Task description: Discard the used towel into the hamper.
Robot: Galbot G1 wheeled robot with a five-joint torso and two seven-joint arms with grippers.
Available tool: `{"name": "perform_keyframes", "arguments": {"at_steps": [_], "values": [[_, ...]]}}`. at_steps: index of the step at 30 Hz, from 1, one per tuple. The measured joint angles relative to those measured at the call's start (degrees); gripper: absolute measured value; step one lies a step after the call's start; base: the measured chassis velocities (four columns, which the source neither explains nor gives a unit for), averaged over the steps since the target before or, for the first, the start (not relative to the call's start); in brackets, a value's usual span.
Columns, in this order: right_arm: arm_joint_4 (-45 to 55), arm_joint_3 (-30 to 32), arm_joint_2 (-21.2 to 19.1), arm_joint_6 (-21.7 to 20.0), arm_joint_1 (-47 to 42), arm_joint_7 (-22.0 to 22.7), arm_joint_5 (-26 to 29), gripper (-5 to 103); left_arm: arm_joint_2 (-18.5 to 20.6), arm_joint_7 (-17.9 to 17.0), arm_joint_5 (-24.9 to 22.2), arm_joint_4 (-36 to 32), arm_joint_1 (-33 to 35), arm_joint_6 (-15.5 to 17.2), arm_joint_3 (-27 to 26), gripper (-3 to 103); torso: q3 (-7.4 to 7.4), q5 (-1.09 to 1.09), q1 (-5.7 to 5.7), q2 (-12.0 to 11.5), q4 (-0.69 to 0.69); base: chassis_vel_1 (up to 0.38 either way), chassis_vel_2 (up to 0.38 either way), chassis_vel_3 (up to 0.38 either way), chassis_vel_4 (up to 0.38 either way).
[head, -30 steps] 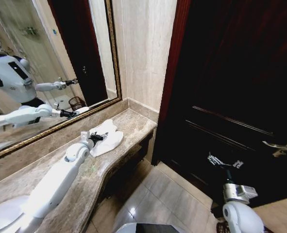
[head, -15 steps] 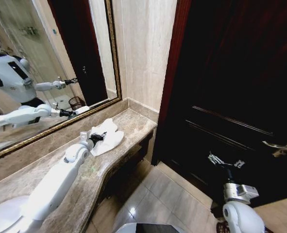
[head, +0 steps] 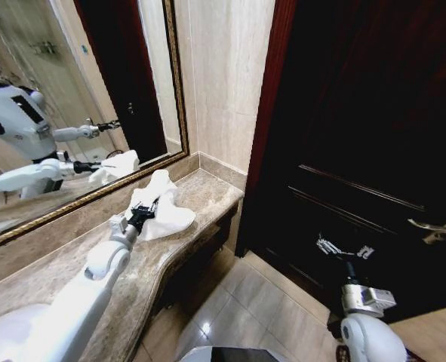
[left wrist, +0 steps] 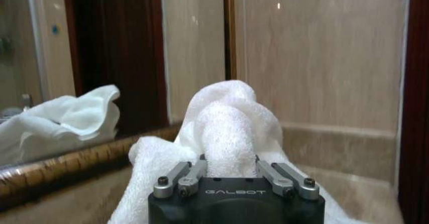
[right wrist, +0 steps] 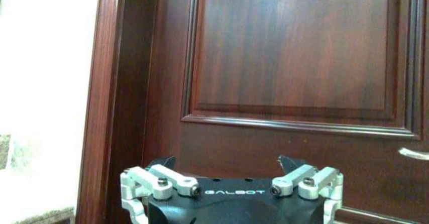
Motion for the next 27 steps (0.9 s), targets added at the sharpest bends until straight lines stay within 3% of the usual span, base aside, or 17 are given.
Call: {"name": "perform_keyframes", "arguments": {"at_steps": [4, 10, 15, 27], "values": [[0.9, 0.1, 0.4, 0.0, -0.5, 0.0, 0.0, 100, -3.0, 0.3, 2.0, -3.6, 2.8, -0.4, -2.6, 24, 0.0, 0.0, 0.0, 0.0, 0.0, 0.0, 0.0, 0.0, 0.0], [3.9, 0.5, 0.2, -1.3, -2.0, 0.5, 1.3, 100, -7.5, 3.1, 6.7, -5.8, 8.8, -5.5, -5.2, 24, -0.01, 0.0, 0.0, 0.0, 0.0, 0.0, 0.0, 0.0, 0.0], [5.6, 0.7, 0.2, -2.1, -3.0, -0.3, 2.0, 100, -9.0, 4.4, 8.9, -6.2, 12.2, -8.9, -6.9, 24, 0.0, 0.0, 0.0, 0.0, 0.0, 0.0, 0.0, 0.0, 0.0], [6.9, 0.2, 1.9, -2.0, -5.2, -1.4, 1.3, 100, -10.2, 4.8, 10.1, -7.5, 15.6, -10.7, -6.7, 24, -0.01, 0.0, 0.0, 0.0, 0.0, 0.0, 0.0, 0.0, 0.0]]}}
